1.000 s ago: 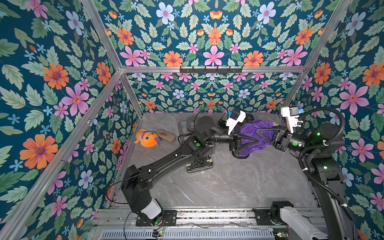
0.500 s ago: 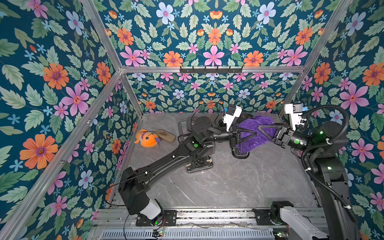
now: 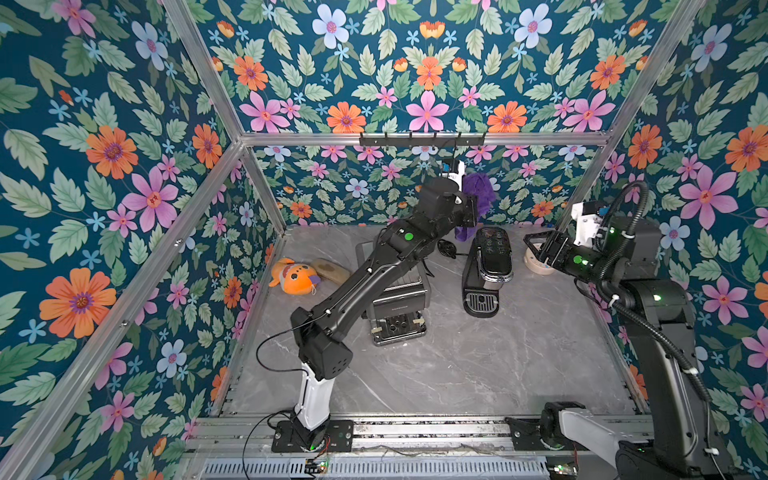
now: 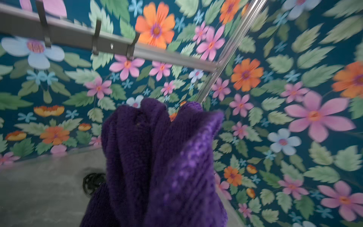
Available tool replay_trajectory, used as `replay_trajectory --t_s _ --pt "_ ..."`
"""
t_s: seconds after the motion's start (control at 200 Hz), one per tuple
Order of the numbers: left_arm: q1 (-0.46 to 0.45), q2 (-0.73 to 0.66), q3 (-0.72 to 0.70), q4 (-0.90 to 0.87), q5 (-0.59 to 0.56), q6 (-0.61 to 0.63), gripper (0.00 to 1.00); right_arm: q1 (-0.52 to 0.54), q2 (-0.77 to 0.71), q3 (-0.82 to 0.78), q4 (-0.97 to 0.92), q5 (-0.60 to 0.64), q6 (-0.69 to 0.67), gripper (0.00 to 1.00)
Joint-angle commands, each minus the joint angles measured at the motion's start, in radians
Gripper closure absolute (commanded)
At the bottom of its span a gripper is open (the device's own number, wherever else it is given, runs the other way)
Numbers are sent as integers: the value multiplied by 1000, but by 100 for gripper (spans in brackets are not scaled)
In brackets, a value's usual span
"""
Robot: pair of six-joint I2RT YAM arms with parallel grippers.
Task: Wipe the surface of a coffee machine
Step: Adjust the cleaning item, then wipe the dirt from the surface of the coffee machine.
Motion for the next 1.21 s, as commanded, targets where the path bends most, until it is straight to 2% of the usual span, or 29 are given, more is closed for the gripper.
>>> replay_trajectory --t_s 0.0,0.205,0.31,0.51,0.69,0.805,0.965,1.2 --pt "41 51 34 -89 -13 -27 100 0 48 -9 29 -13 -31 46" --pt "64 157 45 -61 96 -78 100 4 151 -47 103 -68 -32 65" --pt "69 210 53 -48 155 -116 100 28 202 -47 105 -75 -41 67" --pt "62 267 76 -72 195 -192 100 93 263 -55 90 -41 -78 67" --pt "52 192 -23 -24 148 -208 100 98 282 -72 86 -47 -83 65" --pt "51 162 -40 -22 116 -236 100 98 279 -77 85 -45 -89 62" --pt "26 113 -139 48 79 -301 100 98 258 -53 56 -17 -103 57" --pt "-7 85 -212 103 45 -390 100 97 210 -47 -14 50 -141 50"
